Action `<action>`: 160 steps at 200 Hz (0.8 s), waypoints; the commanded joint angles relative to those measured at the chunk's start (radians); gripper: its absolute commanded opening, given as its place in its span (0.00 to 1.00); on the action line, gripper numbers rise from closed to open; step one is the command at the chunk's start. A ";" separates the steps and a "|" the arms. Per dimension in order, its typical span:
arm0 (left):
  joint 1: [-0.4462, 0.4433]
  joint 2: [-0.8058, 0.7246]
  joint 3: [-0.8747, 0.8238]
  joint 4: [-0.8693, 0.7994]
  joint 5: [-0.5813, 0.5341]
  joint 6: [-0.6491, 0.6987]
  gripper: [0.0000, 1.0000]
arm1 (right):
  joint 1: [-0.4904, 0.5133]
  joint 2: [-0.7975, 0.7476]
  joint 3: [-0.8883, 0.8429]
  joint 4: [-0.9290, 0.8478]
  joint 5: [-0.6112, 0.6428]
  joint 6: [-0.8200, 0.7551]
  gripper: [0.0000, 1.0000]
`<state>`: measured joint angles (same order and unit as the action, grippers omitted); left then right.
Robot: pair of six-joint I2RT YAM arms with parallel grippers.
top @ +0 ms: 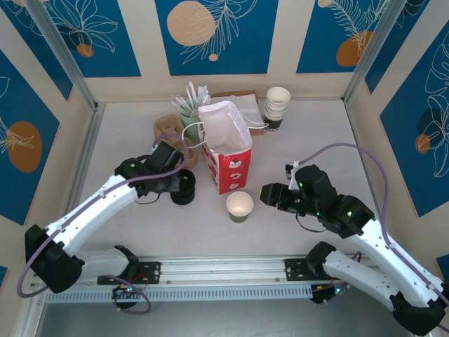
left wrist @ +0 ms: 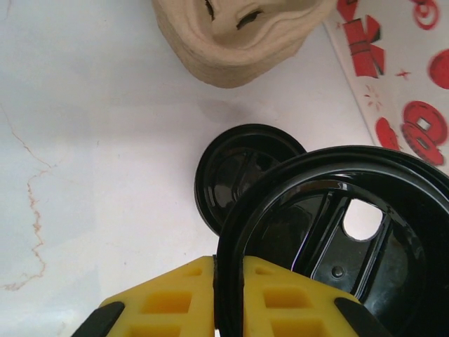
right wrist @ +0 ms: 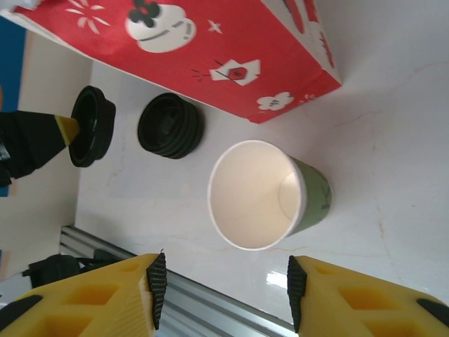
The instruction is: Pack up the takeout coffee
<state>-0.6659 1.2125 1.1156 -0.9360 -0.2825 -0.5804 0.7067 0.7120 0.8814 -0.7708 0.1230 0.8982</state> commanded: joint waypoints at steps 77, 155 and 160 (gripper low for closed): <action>-0.299 -0.007 0.152 -0.121 -0.049 -0.142 0.12 | 0.128 0.105 0.117 0.074 -0.016 0.036 0.51; -0.408 0.092 0.178 0.017 -0.017 -0.134 0.12 | 0.162 0.147 0.124 0.045 0.003 0.025 0.58; -0.415 0.098 0.184 0.020 -0.018 -0.132 0.12 | 0.161 0.149 0.123 0.043 0.003 0.025 0.58</action>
<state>-1.0492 1.2938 1.2640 -0.9619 -0.3149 -0.7021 0.8604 0.8547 0.9817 -0.7044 0.1127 0.9237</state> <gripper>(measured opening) 0.119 0.575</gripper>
